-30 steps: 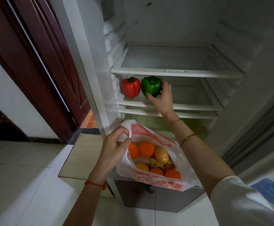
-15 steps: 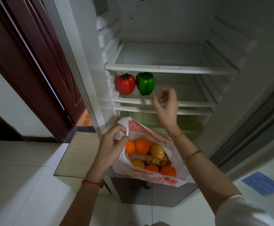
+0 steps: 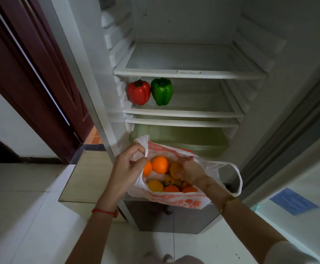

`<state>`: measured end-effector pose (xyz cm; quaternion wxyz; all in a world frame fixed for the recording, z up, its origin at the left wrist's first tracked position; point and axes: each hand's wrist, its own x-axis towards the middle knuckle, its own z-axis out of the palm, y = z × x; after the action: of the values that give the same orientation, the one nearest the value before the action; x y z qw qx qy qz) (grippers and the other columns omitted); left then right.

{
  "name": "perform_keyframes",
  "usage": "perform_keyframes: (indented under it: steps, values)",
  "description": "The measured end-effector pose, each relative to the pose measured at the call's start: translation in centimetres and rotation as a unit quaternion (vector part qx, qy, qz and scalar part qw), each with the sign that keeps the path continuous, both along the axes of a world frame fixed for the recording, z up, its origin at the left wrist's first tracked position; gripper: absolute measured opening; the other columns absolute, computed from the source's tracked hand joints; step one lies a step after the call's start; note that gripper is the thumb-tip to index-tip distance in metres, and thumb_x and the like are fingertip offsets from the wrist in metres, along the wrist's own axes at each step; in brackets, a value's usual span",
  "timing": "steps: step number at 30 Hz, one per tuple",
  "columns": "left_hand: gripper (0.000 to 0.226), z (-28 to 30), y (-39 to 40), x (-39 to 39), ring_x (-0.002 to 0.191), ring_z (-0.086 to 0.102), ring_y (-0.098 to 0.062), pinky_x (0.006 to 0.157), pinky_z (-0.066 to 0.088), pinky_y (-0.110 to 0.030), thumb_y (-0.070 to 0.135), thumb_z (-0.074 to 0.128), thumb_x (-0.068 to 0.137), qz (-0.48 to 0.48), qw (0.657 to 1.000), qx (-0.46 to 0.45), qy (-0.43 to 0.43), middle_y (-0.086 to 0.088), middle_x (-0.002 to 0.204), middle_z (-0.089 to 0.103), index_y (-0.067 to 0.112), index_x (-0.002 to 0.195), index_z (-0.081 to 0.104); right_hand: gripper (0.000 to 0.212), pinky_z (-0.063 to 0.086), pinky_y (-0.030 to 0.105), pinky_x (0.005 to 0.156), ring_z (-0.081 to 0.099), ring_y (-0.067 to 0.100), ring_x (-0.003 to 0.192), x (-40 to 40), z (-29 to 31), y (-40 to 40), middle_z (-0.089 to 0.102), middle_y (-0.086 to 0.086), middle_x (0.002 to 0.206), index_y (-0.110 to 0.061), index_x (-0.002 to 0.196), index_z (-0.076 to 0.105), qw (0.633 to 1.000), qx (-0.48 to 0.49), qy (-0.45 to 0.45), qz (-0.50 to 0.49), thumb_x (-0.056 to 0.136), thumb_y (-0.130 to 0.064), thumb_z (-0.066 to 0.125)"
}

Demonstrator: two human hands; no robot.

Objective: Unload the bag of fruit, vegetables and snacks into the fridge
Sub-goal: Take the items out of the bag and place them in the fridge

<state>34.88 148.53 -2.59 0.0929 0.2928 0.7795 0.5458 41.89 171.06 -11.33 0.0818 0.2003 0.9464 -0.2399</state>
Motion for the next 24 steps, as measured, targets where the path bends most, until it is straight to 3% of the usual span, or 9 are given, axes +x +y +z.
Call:
perform_keyframes:
  steps: [1,3,5,8,13,16,19,21,24]
  values:
    - [0.019,-0.1,0.0,0.1,0.045,0.045,-0.013,0.047,0.035,-0.033,0.007,0.063,0.088,-0.001,1.000,-0.003,0.001,0.001,0.058,0.049,0.024,0.082,0.058,0.050,0.047,0.033,0.087,0.059,0.033,0.111,-0.3,-0.5,0.0,0.061,0.017,0.122,-0.008,0.139,0.043,1.000,0.002,-0.019,-0.010,0.093,-0.025,0.055]
    - [0.020,-0.1,0.0,0.3,0.043,0.044,-0.016,0.049,0.033,-0.030,0.004,0.062,0.088,-0.007,1.000,-0.005,-0.002,0.000,0.058,0.049,0.022,0.083,0.059,0.071,0.033,0.044,0.112,0.044,0.037,0.130,-0.9,-1.4,0.1,0.045,0.022,0.142,-0.011,0.152,0.022,0.998,0.034,-0.055,-0.013,0.094,-0.038,0.053]
    - [0.016,-0.1,-0.1,0.4,0.045,0.046,-0.018,0.050,0.034,-0.029,0.004,0.062,0.088,-0.013,1.000,-0.006,-0.005,-0.003,0.061,0.051,0.019,0.084,0.059,0.080,0.029,0.046,0.116,0.037,0.037,0.136,-1.4,-2.2,0.1,0.033,0.020,0.151,-0.011,0.151,0.022,0.997,0.037,-0.061,-0.016,0.091,-0.049,0.058]
    - [0.018,-0.2,-0.1,0.6,0.046,0.042,-0.007,0.048,0.032,-0.023,0.003,0.063,0.088,-0.012,1.000,-0.014,-0.005,0.006,0.062,0.049,0.019,0.082,0.059,0.085,0.032,0.044,0.114,0.038,0.035,0.135,-1.6,-2.9,-0.1,0.031,0.018,0.152,-0.013,0.149,0.025,0.998,0.025,-0.054,-0.034,0.086,-0.056,0.062]
    - [0.001,0.0,-0.1,0.7,0.049,0.046,-0.009,0.049,0.035,-0.027,0.019,0.061,0.083,-0.016,1.000,-0.001,-0.007,0.002,0.069,0.056,0.020,0.084,0.060,0.058,0.045,0.036,0.102,0.055,0.026,0.117,-1.8,-2.8,0.1,0.055,0.008,0.132,-0.019,0.132,0.052,0.998,-0.033,0.002,-0.059,0.082,-0.046,0.068]
    - [0.003,0.3,0.1,0.7,0.049,0.048,-0.012,0.049,0.036,-0.030,0.019,0.062,0.084,-0.018,1.000,0.009,-0.011,-0.010,0.071,0.058,0.018,0.084,0.059,0.055,0.048,0.021,0.086,0.062,0.014,0.103,-1.3,-1.7,0.6,0.063,-0.006,0.112,-0.022,0.119,0.061,0.996,-0.071,0.044,-0.043,0.072,-0.042,0.081]
    - [0.017,0.4,0.4,0.7,0.044,0.047,-0.008,0.045,0.036,-0.024,0.006,0.065,0.090,-0.011,1.000,0.010,-0.015,-0.007,0.062,0.053,0.020,0.081,0.059,0.049,0.039,0.003,0.069,0.059,0.009,0.093,-0.4,0.8,0.7,0.061,-0.011,0.102,-0.021,0.120,0.061,0.986,-0.108,0.117,-0.041,0.077,-0.030,0.081]
    - [0.018,0.5,0.6,0.6,0.048,0.058,-0.014,0.043,0.045,-0.032,0.006,0.064,0.091,-0.006,1.000,0.016,-0.017,-0.008,0.069,0.062,0.021,0.082,0.059,0.045,0.044,0.005,0.065,0.060,0.007,0.088,0.0,2.6,0.5,0.061,-0.014,0.099,-0.022,0.119,0.059,0.971,-0.170,0.163,-0.049,0.079,-0.027,0.079]
    - [0.003,0.6,1.0,0.4,0.070,0.068,-0.032,0.059,0.056,-0.053,0.026,0.062,0.086,-0.003,1.000,0.021,-0.018,-0.006,0.085,0.068,0.023,0.085,0.061,0.042,0.051,0.011,0.069,0.059,0.005,0.090,0.6,5.3,0.4,0.060,-0.012,0.102,-0.024,0.117,0.058,0.940,-0.244,0.230,-0.056,0.080,-0.021,0.078]
